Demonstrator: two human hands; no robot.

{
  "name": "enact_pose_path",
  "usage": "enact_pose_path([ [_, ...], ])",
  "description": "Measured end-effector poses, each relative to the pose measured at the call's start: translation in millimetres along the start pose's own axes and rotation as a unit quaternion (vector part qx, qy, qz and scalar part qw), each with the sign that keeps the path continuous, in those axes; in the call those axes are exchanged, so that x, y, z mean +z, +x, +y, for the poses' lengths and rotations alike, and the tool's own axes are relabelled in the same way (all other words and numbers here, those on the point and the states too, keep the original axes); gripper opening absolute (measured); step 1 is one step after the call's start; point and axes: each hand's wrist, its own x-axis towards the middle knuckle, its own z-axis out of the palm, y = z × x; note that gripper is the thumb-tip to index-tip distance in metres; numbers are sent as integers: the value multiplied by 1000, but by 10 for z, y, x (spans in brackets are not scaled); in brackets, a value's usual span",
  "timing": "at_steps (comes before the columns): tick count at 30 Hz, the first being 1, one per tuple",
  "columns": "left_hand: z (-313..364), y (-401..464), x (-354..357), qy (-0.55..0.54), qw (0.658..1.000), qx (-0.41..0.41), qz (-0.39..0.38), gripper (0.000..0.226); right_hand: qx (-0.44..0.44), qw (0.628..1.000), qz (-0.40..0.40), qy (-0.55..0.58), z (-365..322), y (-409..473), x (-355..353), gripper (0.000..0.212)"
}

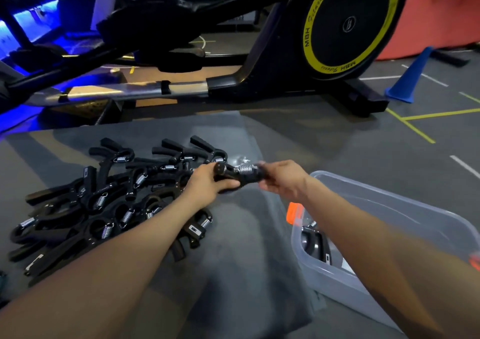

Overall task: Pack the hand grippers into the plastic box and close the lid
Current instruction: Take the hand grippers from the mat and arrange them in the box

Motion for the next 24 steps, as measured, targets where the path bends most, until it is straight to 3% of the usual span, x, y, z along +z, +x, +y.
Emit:
enact_pose_path([
  [3, 226, 54, 185, -95, 994, -45, -20, 24, -32, 997, -18, 67, -28, -59, -216, 22],
  [8, 536, 217, 588, -205, 970, -128, -9, 32, -55, 996, -57, -31, 28, -230, -586, 33],
  [11, 738, 292, 856, -305, 941, -144, -34, 34, -73, 992, -18, -101, 24, -365, -837, 27],
  [15, 978, 321, 1200, -333, 928, -141, -89, 34, -81, 986, 37, -140, 73, -529, -1155, 24],
  [19, 975, 355, 1532, -275, 948, -126, -103, 21, -67, 986, 59, -142, 221, -599, -1448, 21],
  [21, 917, 339, 1683, -157, 976, -90, -118, 17, -41, 987, 79, -132, 342, -586, -1603, 21],
  [24, 753, 275, 1829, 48, 990, -33, -128, 37, 25, 986, 116, -122, 560, -559, -1836, 20],
])
